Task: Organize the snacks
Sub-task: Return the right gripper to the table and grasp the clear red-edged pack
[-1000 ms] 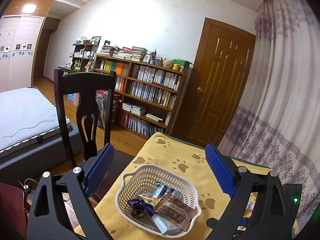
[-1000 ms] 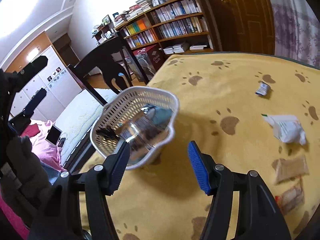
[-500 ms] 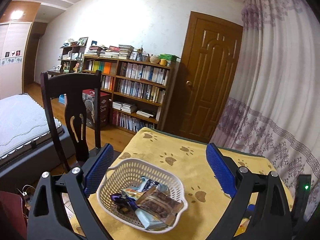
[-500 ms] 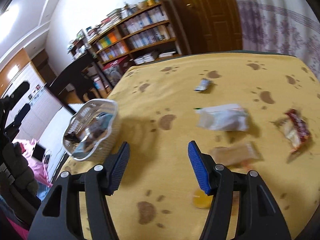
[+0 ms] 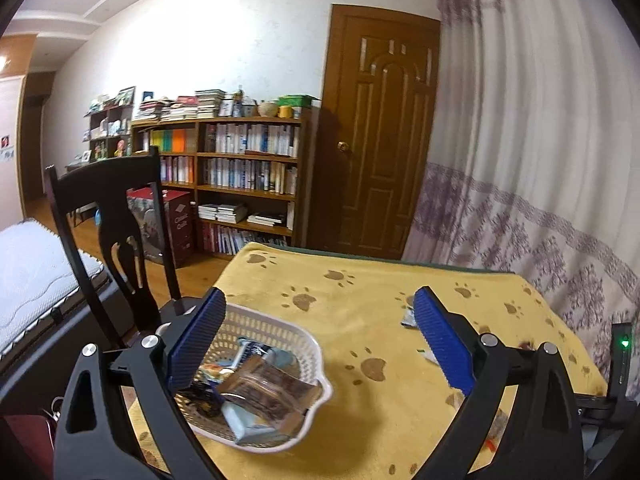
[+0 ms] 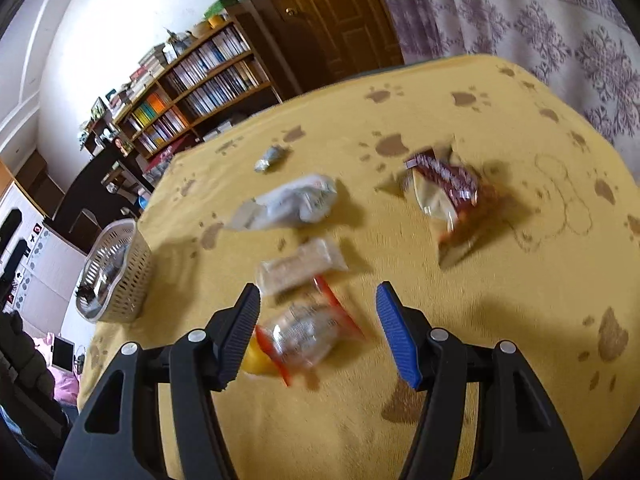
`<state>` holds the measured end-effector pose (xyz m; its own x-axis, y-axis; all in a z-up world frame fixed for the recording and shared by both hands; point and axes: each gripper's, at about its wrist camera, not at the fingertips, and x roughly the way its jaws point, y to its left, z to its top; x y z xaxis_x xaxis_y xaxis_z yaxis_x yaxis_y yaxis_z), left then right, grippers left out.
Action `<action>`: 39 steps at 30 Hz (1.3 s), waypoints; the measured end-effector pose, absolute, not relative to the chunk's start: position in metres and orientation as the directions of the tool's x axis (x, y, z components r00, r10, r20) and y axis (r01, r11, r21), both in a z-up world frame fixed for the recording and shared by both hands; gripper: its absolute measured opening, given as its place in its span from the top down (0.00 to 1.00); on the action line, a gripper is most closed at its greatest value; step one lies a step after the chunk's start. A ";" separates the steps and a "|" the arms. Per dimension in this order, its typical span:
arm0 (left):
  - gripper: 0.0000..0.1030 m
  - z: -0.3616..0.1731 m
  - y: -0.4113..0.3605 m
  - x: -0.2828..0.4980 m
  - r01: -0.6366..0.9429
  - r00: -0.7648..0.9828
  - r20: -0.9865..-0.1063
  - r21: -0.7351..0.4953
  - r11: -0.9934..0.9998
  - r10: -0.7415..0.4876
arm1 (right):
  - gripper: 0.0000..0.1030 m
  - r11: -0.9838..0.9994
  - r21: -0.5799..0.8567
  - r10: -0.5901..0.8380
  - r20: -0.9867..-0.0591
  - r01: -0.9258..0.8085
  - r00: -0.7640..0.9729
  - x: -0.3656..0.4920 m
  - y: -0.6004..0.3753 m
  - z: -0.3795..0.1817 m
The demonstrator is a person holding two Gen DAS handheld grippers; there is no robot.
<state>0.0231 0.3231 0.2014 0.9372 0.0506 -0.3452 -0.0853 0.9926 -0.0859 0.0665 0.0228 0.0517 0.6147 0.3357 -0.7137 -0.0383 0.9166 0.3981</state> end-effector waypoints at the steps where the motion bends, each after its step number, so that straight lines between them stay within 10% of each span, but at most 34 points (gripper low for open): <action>1: 0.07 0.201 0.318 0.023 -0.074 0.937 -0.347 -0.074 0.995 0.044 | 0.40 0.917 0.397 0.338 -0.720 -0.040 0.606 0.067 0.024 0.048; 39: 0.04 0.199 0.292 0.023 0.004 0.938 -0.347 -0.010 1.000 -0.008 | 0.28 0.843 0.529 0.428 -0.772 0.100 0.471 0.087 0.057 0.010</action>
<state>0.0226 0.2920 0.1986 0.9378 -0.0075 -0.3471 0.0045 0.9999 -0.0096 0.0867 0.0568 0.0103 0.4708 0.4278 -0.7715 0.1001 0.8430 0.5285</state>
